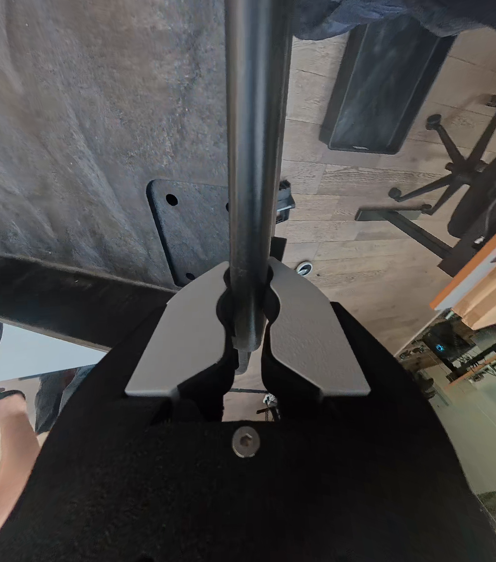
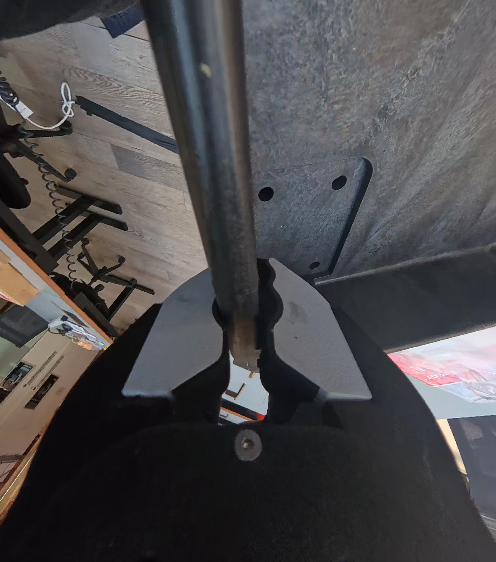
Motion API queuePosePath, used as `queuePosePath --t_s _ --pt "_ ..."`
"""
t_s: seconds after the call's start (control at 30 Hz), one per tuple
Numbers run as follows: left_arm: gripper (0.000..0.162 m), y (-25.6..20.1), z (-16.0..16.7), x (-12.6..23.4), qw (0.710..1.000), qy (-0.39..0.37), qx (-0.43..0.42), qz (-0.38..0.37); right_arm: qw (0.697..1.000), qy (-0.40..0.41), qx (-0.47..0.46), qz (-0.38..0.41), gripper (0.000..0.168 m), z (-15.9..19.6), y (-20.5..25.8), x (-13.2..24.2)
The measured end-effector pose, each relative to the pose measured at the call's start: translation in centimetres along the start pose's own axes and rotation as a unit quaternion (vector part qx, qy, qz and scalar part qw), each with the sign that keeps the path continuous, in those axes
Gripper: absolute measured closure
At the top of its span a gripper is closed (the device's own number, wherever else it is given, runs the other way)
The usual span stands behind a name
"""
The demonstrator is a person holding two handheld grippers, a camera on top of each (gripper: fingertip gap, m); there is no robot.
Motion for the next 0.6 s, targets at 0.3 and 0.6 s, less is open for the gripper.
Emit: queuePosePath --t_s 0.3,0.6 --pt "0.148 0.4 -0.5 4.4 0.986 -0.024 -0.009 0.167 0.992 -0.082 -0.078 0.059 0.127 4.4 -2.7 5.4" --pt "0.148 3.6 0.2 7.1 0.976 -0.018 -0.021 0.218 0.814 -0.250 -0.252 0.460 0.097 7.3 -0.2 8.6"
Point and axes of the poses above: each gripper's, where its closed fingertips meet, x back along the fingers, z out of its underside, y = z × x across the jaws, the point moved 5 cm from there along x, back along the fingers, and after that the axes turned 7 degrees about x, right-handed, at the moved point
